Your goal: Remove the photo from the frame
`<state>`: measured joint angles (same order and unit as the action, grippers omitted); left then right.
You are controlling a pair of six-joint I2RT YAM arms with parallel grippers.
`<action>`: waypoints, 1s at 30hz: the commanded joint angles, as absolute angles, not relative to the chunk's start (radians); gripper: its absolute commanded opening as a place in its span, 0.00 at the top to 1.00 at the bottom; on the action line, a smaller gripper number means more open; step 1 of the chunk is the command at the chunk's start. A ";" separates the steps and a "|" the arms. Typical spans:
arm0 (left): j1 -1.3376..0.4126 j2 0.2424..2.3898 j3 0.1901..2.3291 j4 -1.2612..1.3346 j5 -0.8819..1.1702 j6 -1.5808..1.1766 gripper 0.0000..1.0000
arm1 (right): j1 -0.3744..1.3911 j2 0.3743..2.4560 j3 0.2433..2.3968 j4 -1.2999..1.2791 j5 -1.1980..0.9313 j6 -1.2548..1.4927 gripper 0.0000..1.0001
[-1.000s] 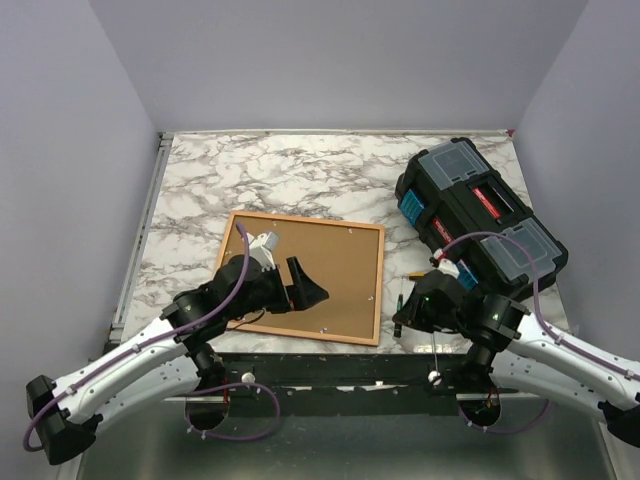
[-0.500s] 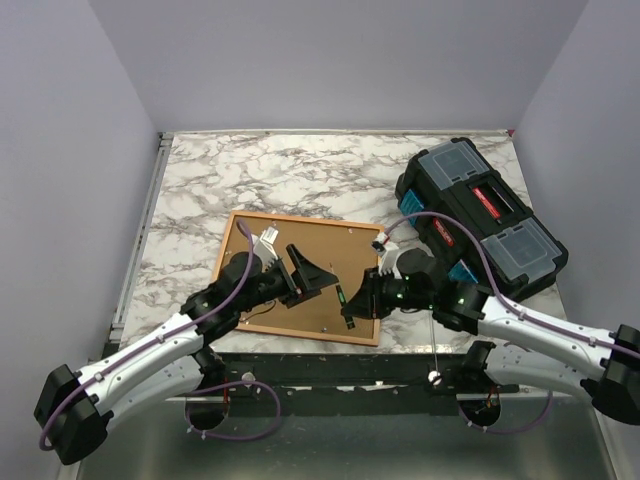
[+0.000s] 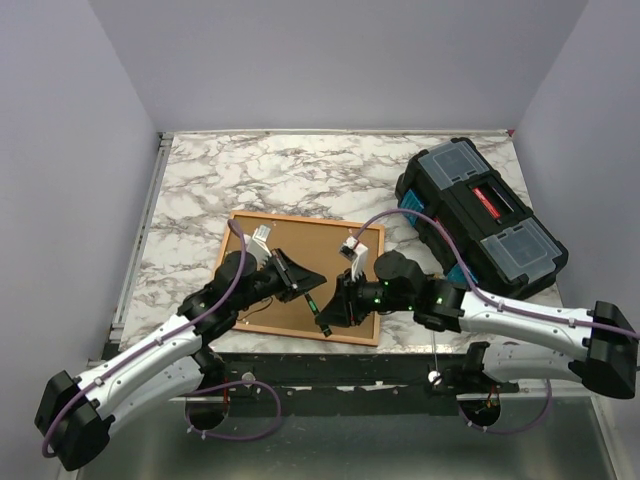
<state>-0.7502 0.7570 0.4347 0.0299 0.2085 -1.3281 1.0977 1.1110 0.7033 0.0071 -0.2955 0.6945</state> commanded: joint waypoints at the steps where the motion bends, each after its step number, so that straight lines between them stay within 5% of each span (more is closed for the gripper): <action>1: -0.733 0.728 0.416 0.040 0.197 -1.344 1.00 | 1.149 1.134 0.766 -0.050 -0.168 0.646 0.87; 3: -0.724 0.708 0.416 -0.010 0.196 -1.369 1.00 | 1.176 1.142 0.783 -0.091 -0.096 0.643 0.54; 5: -0.716 0.679 0.417 -0.072 0.188 -1.408 1.00 | 1.219 1.144 0.797 -0.120 -0.007 0.640 0.32; 8: -0.706 0.599 0.364 -0.097 0.156 -1.543 1.00 | 1.285 1.135 0.786 -0.097 0.170 0.683 0.21; 17: -0.692 0.409 0.114 0.095 0.123 -1.960 1.00 | 1.387 1.119 0.636 0.353 0.436 0.684 0.24; 27: -0.690 0.339 0.049 0.233 0.124 -2.035 1.00 | 1.386 1.143 0.592 0.388 0.493 0.750 0.30; 30: -0.690 0.360 0.063 0.257 0.168 -2.022 1.00 | 1.379 1.118 0.620 0.304 0.506 0.699 0.21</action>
